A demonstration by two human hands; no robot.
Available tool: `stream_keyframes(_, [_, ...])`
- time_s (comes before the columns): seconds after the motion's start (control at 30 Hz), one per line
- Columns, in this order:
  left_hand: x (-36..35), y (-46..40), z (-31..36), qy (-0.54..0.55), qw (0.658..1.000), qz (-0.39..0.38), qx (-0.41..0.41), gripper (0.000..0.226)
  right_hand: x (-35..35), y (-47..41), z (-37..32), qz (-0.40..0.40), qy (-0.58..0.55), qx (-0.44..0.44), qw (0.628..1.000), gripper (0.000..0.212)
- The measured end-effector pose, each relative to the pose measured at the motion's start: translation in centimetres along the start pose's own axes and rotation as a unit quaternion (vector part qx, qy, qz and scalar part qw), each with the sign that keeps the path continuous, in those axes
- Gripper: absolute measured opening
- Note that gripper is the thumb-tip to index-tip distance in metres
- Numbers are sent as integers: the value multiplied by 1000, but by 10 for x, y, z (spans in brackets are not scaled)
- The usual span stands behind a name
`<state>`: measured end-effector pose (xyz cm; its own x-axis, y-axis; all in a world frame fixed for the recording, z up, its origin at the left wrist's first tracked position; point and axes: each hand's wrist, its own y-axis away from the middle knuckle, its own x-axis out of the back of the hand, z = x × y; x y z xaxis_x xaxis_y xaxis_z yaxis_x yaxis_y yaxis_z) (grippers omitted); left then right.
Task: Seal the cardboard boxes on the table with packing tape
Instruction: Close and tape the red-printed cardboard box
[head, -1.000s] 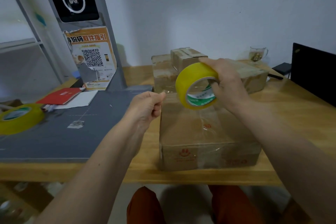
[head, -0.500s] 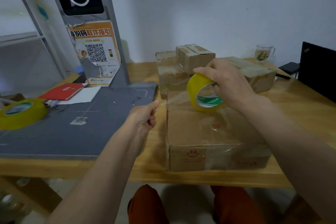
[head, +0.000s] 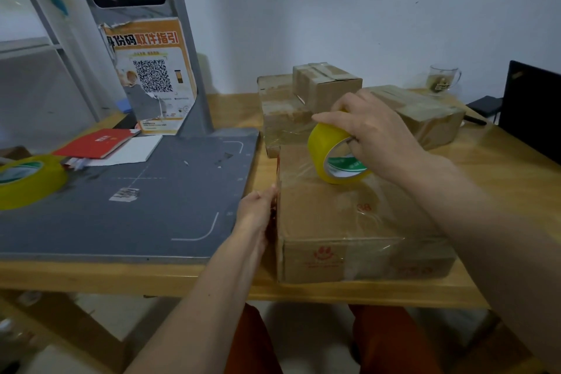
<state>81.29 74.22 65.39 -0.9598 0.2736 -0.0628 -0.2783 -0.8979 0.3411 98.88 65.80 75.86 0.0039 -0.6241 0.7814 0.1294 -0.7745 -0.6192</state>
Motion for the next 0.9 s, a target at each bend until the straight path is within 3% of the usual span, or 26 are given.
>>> stream_keyframes(0.13, [-1, 0, -1, -129, 990, 12, -55, 36, -12, 11, 10, 53, -124, -151, 979, 62])
stream_keyframes(0.3, [2, -14, 1, -249, 968, 40, -13, 57, -19, 17, 14, 79, -175, -226, 955, 63])
stream_keyframes(0.4, [3, -9, 8, -189, 972, 55, -132, 58, -19, 19, 17, 85, -207, -255, 941, 59])
stream_keyframes(0.5, [-6, 3, 24, -137, 953, -95, -254, 74, -25, 20, 21, 81, -257, -304, 914, 51])
stream_keyframes(0.6, [-16, 8, 29, -275, 903, -203, -258, 118, -27, 24, 26, 19, -343, -359, 868, 44])
stream_keyframes(0.7, [-21, 6, 34, -356, 877, -187, -262, 137, -20, 28, 31, -27, -346, -317, 883, 46])
stream_keyframes(0.8, [-21, 7, 39, -389, 867, -192, -245, 139, -8, 29, 37, -53, -315, -256, 912, 60])
stream_keyframes(0.9, [-22, 9, 40, -401, 865, -203, -221, 146, 7, 39, 58, -42, -235, -280, 930, 68])
